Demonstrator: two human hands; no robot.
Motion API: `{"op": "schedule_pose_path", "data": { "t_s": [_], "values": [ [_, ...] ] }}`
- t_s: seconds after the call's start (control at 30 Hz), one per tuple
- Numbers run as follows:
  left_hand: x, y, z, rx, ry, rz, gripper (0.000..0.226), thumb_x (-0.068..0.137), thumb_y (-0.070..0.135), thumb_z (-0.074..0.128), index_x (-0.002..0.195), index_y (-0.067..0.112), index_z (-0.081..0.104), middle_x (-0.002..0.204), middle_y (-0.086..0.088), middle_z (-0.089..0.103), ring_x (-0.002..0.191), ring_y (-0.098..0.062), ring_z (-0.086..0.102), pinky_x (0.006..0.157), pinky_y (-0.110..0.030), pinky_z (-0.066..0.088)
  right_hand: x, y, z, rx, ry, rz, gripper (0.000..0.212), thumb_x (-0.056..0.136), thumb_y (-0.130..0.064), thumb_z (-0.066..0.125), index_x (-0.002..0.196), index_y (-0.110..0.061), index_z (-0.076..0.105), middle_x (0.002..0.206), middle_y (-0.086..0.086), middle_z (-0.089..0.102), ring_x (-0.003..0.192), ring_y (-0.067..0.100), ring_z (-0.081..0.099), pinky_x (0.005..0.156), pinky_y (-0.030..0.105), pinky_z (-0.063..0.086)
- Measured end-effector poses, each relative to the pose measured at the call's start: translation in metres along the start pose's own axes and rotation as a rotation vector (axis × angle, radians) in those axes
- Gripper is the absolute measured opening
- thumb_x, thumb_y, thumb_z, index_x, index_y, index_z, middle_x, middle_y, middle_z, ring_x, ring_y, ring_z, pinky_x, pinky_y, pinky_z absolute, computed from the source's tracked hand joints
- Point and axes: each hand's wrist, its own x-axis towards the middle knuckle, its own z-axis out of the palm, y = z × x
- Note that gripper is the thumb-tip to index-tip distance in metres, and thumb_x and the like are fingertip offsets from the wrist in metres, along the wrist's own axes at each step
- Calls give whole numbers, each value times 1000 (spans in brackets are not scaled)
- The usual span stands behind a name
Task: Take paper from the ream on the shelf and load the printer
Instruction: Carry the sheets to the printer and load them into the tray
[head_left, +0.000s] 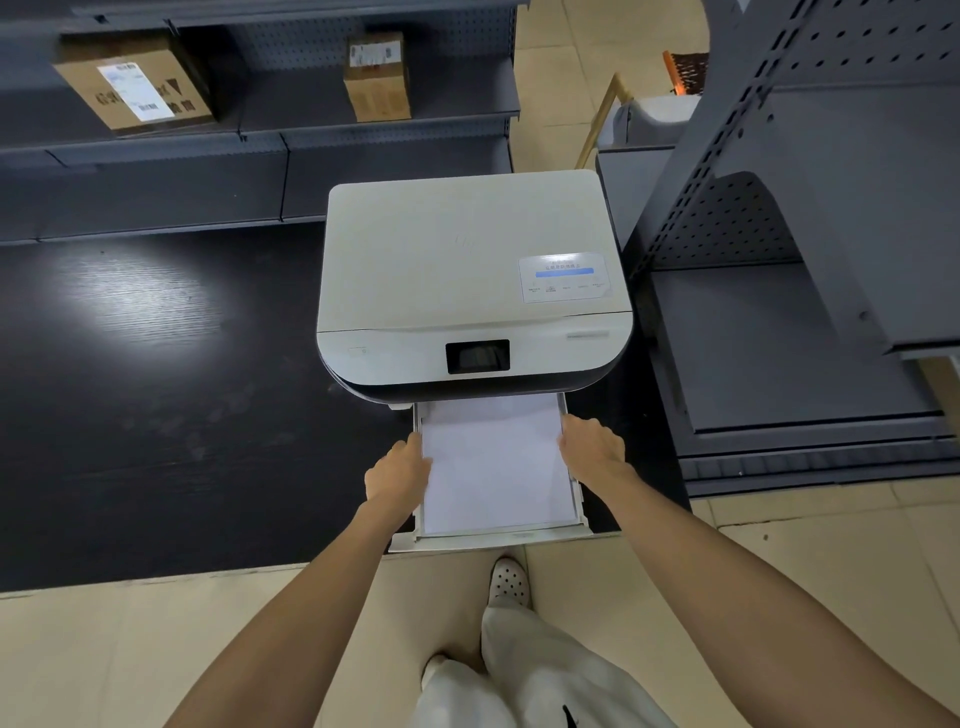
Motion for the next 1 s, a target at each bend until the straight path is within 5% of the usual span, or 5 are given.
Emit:
{"op": "schedule_pose_path", "data": {
  "t_s": [0.2, 0.4, 0.6, 0.73, 1.0],
  "values": [
    [-20, -5, 5, -15, -5, 75, 21, 97, 19, 48, 117, 12, 41, 108, -8, 49, 71, -25, 52, 63, -36, 45, -20, -1, 0, -2, -10, -19, 35, 94, -6, 43, 129, -10, 44, 114, 16, 65, 97, 33, 65, 70, 35, 43],
    [-48, -21, 21, -19, 4, 155, 29, 96, 23, 55, 120, 18, 38, 116, -6, 41, 68, -25, 55, 61, -38, 52, -49, 3, 22, 111, 113, 7, 29, 92, -7, 48, 120, -12, 42, 116, 11, 55, 96, 28, 58, 65, 34, 44],
    [-74, -38, 42, -96, -2, 207, 46, 93, 31, 64, 130, 23, 37, 134, -1, 36, 92, -20, 54, 66, -34, 44, -85, 6, 58, 185, 106, -8, 59, 89, -4, 58, 139, -21, 32, 145, 6, 32, 116, 27, 46, 74, 37, 55],
    [-79, -41, 46, -77, -11, 240, 68, 84, 36, 75, 138, 26, 36, 139, 0, 34, 102, -21, 52, 70, -35, 50, -104, 4, 74, 229, 124, -31, 53, 90, 2, 50, 136, -22, 39, 157, 4, 20, 126, 30, 40, 80, 40, 55],
    [-88, -42, 57, 39, 70, 254, 69, 79, -12, 52, 135, 27, 38, 139, -5, 33, 92, -20, 39, 60, -30, 35, -116, 7, 77, 251, 73, -61, 44, 93, -16, 59, 135, -20, 47, 160, -1, 20, 136, 28, 33, 93, 40, 49]
  ]
}}
